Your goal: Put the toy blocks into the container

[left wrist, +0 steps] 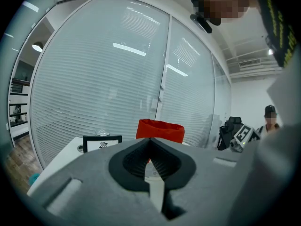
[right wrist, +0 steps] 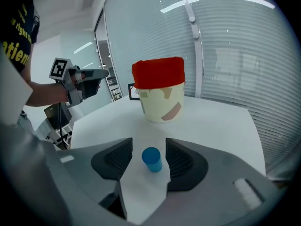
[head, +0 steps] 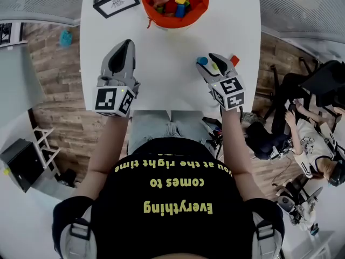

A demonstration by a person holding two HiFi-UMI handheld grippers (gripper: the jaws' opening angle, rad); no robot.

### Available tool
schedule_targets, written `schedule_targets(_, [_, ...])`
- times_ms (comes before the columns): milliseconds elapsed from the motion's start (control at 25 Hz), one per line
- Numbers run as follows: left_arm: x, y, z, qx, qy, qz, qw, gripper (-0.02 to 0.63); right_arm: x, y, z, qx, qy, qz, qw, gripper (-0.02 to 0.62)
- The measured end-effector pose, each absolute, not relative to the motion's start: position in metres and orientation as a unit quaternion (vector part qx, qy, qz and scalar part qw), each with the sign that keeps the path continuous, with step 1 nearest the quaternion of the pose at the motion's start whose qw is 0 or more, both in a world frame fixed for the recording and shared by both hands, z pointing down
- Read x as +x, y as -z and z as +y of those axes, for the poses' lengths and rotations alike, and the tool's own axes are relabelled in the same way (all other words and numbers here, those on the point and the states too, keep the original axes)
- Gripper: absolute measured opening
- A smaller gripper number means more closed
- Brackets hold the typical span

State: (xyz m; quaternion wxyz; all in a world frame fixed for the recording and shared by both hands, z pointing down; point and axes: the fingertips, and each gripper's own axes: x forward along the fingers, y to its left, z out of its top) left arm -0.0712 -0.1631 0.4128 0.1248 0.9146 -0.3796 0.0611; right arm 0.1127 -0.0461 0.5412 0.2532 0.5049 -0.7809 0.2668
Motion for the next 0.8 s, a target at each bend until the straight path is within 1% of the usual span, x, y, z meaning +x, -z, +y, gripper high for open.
schedule_targets(200, [-0.072, -0.414, -0.164, 0.915, -0.064, -0.379, 0.126, -0.002, 0.111, -0.558, -0.042, 0.498, -0.276, -0.774, 0.276, 0.230])
schedule_targets(520, [-0.072, -0.420, -0.163, 0.914, -0.070, -0.378, 0.130, -0.002, 0.111, -0.575, -0.038, 0.489, -0.289, -0.768, 0.294, 0.227])
schedule_targets(600, [-0.071, -0.421, -0.163, 0.914, -0.070, -0.378, 0.131, -0.002, 0.113, -0.577, -0.039, 0.491, -0.287, -0.767, 0.297, 0.212])
schedule_targets(680, [-0.071, -0.422, -0.164, 0.914, -0.071, -0.378, 0.131, -0.002, 0.113, -0.577, -0.040, 0.492, -0.282, -0.767, 0.300, 0.178])
schedule_targets(800, [-0.072, -0.421, -0.165, 0.913, -0.071, -0.379, 0.131, -0.002, 0.113, -0.576, -0.040, 0.491, -0.280, -0.767, 0.304, 0.157])
